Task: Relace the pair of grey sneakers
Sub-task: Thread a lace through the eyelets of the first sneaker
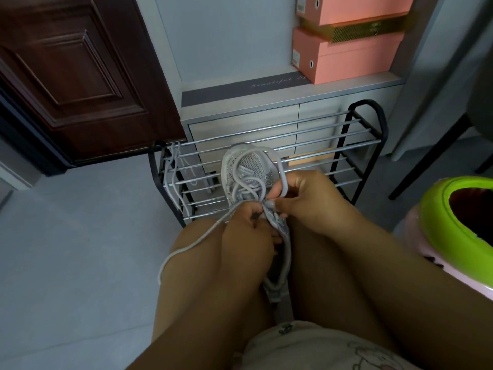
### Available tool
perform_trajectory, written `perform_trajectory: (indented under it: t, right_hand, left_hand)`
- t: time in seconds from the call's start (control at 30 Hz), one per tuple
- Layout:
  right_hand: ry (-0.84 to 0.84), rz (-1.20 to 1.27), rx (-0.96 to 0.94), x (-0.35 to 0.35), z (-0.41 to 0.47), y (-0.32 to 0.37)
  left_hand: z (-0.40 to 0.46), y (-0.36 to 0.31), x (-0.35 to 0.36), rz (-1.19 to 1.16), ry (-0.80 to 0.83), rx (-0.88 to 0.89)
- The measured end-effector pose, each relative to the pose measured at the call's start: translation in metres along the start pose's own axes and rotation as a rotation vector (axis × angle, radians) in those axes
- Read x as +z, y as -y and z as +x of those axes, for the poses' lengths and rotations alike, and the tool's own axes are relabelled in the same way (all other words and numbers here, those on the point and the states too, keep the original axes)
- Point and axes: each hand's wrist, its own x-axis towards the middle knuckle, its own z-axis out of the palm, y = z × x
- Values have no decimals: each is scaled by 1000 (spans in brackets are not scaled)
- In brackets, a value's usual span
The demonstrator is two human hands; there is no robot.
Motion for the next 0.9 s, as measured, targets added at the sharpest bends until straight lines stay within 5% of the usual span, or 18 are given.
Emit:
perform_trajectory:
  t: [0.23, 0.5, 0.57, 0.7, 0.8, 0.9]
  right_hand:
    - [286, 17, -36, -9, -7, 5]
    - [242, -124, -8, -12, -1, -1]
    - [195, -97, 33, -15, 1, -5]
    - [181, -65, 54, -17, 4, -8]
    - [211, -39, 58, -16, 5, -8]
    - [226, -25, 53, -15, 3, -7]
  left_hand:
    - [4, -8, -9, 181, 74, 15]
    - [-10, -23, -38, -144, 401, -96]
    - [-12, -23, -52, -180, 580, -4]
    - [-17, -37, -84, -159, 1196, 258]
    - [-18, -38, -96, 400, 928, 396]
    - [-13, -29, -82, 717, 375, 400]
